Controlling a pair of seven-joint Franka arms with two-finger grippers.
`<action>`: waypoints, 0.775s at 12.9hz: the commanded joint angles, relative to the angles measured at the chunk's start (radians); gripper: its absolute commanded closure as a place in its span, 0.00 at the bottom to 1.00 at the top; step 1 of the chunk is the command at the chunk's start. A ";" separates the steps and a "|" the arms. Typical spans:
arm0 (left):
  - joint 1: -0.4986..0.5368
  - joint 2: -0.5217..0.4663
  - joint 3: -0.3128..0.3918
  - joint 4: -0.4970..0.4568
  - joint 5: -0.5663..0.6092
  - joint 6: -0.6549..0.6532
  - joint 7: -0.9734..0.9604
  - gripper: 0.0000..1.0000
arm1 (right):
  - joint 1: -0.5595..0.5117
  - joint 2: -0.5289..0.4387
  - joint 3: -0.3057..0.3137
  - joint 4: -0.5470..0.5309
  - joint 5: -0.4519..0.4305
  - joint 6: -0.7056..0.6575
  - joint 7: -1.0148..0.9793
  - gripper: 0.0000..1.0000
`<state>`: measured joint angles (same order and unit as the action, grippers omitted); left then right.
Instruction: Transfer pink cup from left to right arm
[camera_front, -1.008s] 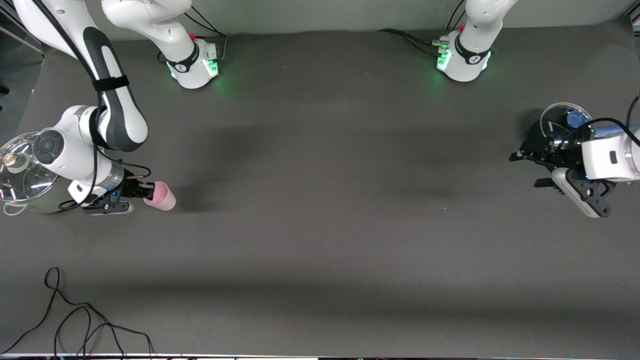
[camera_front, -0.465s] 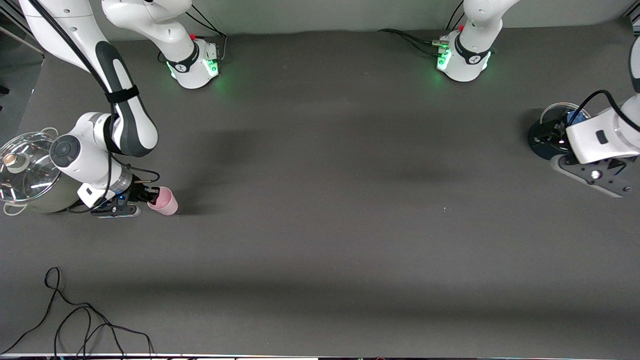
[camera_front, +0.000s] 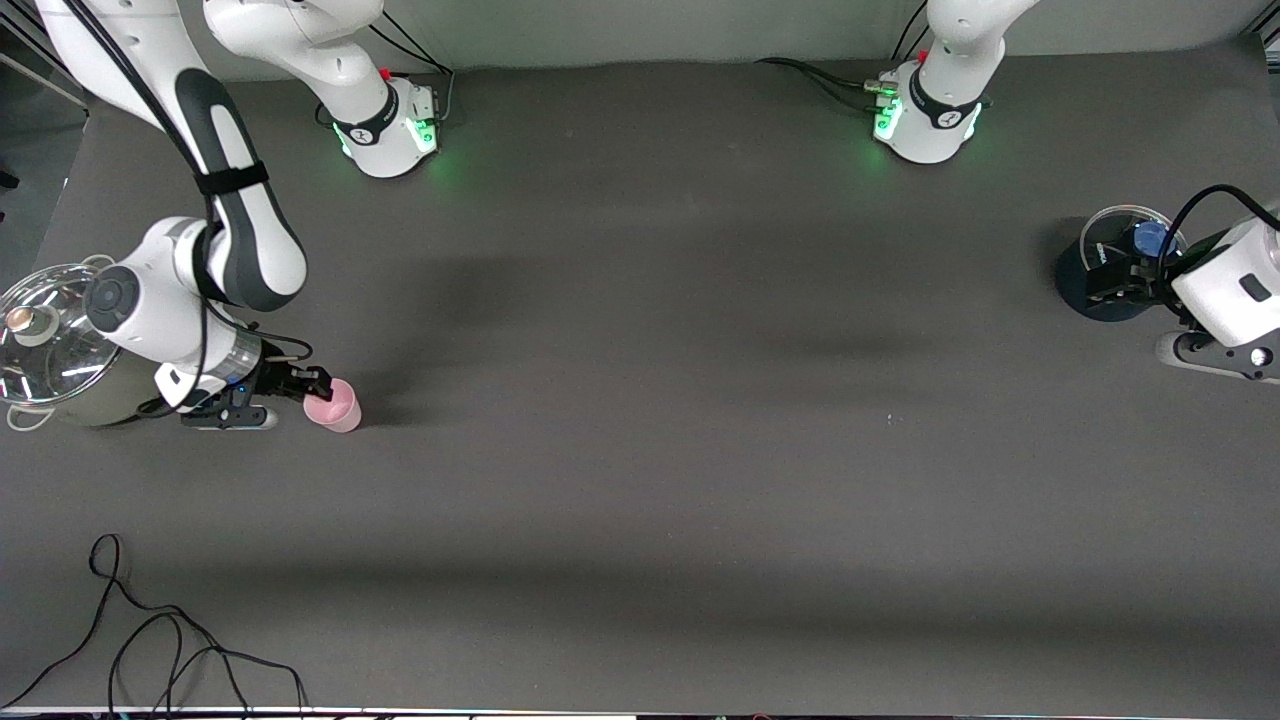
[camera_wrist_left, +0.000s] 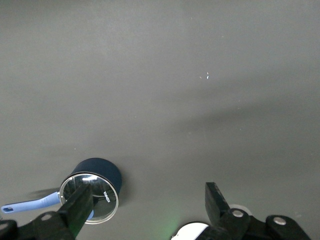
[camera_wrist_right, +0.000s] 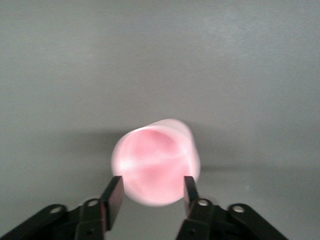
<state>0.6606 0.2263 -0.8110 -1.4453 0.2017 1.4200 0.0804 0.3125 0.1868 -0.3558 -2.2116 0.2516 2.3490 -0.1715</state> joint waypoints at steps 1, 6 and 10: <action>-0.001 -0.024 0.000 0.000 -0.007 0.030 -0.019 0.00 | 0.016 -0.179 -0.012 0.067 0.023 -0.243 0.061 0.00; 0.005 -0.019 0.009 -0.009 -0.011 0.073 -0.019 0.00 | 0.020 -0.181 -0.008 0.551 -0.081 -0.790 0.280 0.00; -0.275 -0.053 0.313 -0.007 -0.074 0.085 -0.019 0.00 | 0.010 -0.191 -0.015 0.616 -0.119 -0.876 0.280 0.00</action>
<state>0.5400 0.2195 -0.6650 -1.4435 0.1710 1.4898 0.0771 0.3208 -0.0364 -0.3614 -1.6351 0.1692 1.5009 0.0922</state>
